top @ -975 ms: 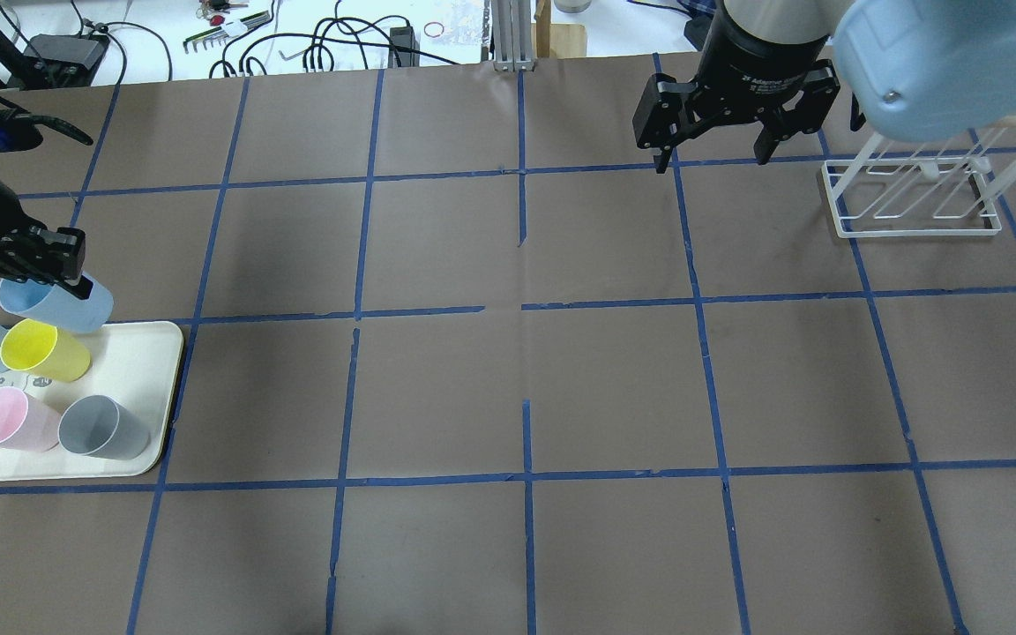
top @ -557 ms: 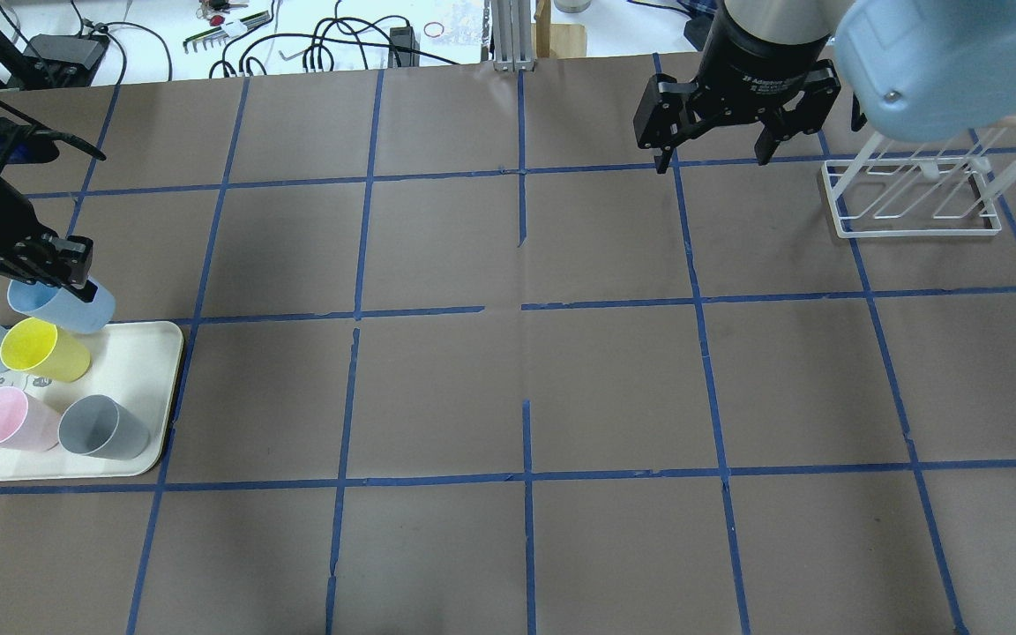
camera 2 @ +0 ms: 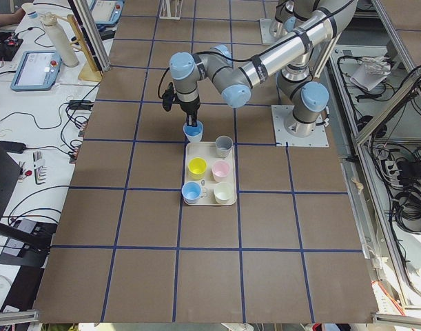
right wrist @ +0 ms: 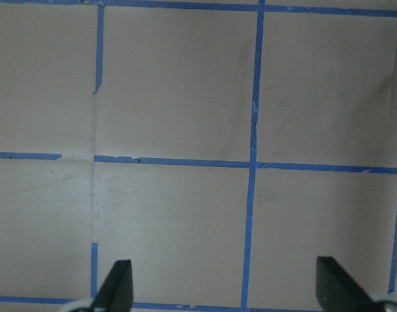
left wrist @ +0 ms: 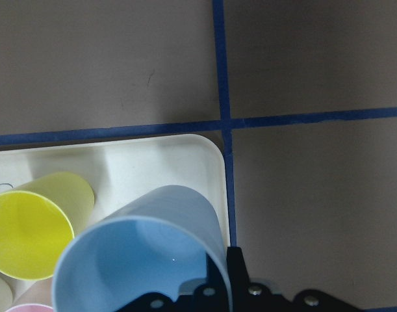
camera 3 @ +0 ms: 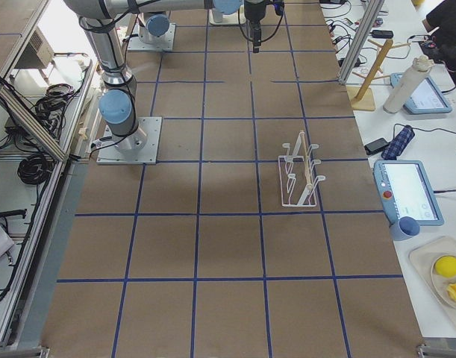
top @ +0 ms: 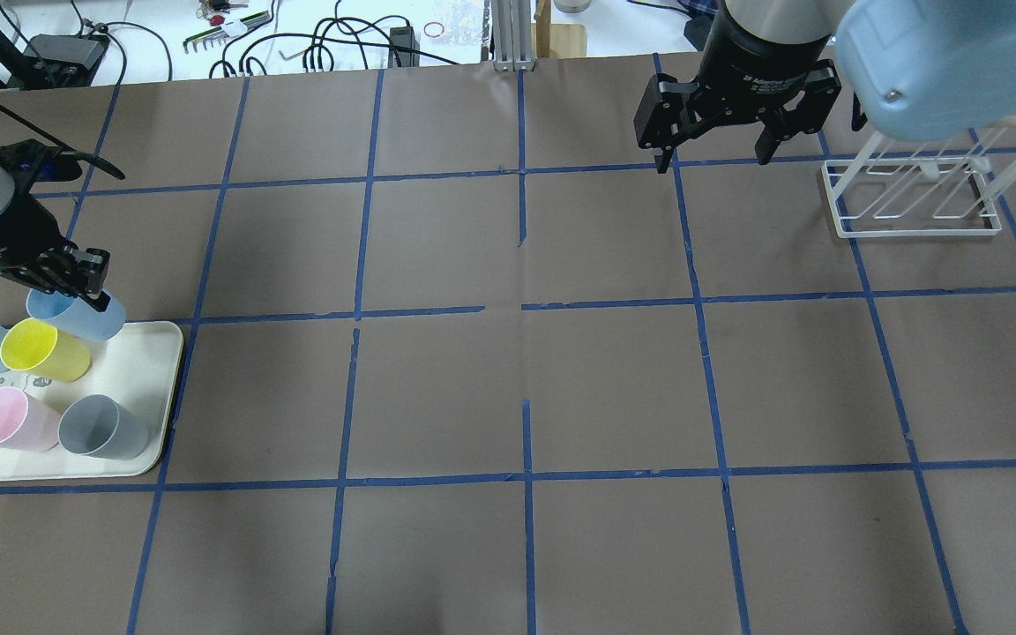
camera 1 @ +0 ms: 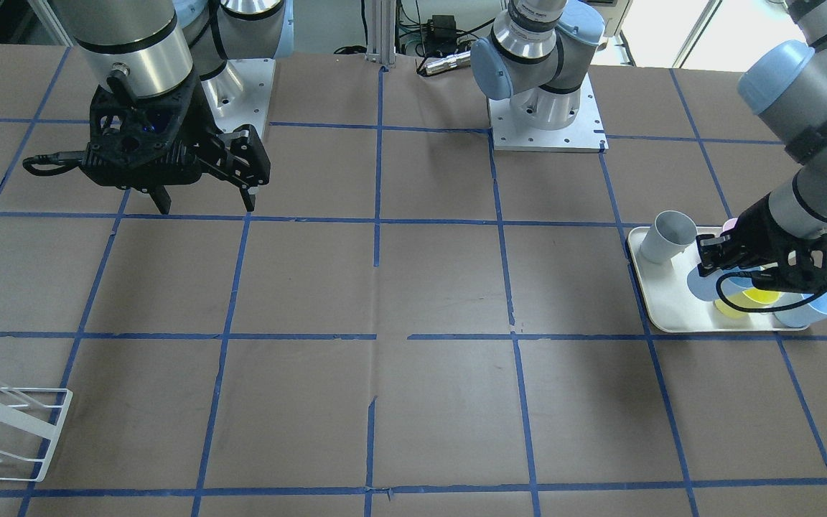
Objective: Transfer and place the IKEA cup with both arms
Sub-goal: 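Lower the cup with the left gripper into the empty tray slot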
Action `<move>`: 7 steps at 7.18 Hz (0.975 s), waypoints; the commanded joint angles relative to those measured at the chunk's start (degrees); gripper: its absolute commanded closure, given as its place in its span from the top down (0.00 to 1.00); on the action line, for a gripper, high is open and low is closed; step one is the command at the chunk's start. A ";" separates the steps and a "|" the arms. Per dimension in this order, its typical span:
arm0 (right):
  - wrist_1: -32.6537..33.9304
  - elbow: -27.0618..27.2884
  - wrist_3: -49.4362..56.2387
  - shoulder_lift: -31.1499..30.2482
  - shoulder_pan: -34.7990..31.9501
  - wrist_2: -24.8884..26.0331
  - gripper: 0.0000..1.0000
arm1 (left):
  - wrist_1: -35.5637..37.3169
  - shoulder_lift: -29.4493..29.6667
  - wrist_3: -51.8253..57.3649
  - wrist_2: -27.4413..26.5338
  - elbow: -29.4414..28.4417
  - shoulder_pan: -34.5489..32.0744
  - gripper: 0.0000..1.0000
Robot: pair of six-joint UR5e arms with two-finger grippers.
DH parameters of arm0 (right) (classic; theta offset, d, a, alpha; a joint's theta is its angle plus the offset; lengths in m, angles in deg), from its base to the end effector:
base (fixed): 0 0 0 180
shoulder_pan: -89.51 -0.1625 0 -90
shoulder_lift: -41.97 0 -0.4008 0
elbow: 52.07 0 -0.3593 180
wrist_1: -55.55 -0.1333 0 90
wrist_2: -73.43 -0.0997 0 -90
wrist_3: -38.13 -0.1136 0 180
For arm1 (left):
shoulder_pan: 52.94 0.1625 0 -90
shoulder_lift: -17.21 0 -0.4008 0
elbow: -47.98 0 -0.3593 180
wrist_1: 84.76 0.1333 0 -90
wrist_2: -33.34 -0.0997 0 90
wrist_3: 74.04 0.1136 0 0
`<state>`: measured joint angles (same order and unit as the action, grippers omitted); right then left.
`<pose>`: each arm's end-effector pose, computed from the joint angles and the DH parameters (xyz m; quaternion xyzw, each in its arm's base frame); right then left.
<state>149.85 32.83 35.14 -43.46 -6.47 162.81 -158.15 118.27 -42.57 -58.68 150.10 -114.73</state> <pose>0.1859 -0.4834 0.4606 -0.0263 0.9988 -0.0416 0.0087 0.1192 -0.4958 0.2902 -0.0294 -0.9978 -0.0585 0.0132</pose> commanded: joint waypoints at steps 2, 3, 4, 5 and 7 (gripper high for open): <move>0.00 0.00 0.00 0.00 0.00 0.00 1.00 | 1.68 4.40 -0.36 -0.52 0.10 0.09 0.00; 0.00 0.00 0.00 0.00 0.00 0.00 1.00 | 1.59 5.11 -0.36 -0.52 0.18 0.01 0.00; 0.00 0.09 0.00 0.00 0.00 0.00 1.00 | 1.59 5.99 -0.53 -0.78 0.18 0.09 0.00; -0.09 0.09 0.00 0.00 0.00 0.00 1.00 | 1.59 7.04 -0.54 -0.79 0.18 0.09 0.00; -0.09 0.00 0.00 0.00 0.00 0.00 1.00 | 1.59 8.45 -0.62 -0.87 0.27 0.09 0.00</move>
<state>149.82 32.87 35.14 -43.46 -6.47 162.81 -156.56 125.80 -43.15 -59.48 150.34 -114.64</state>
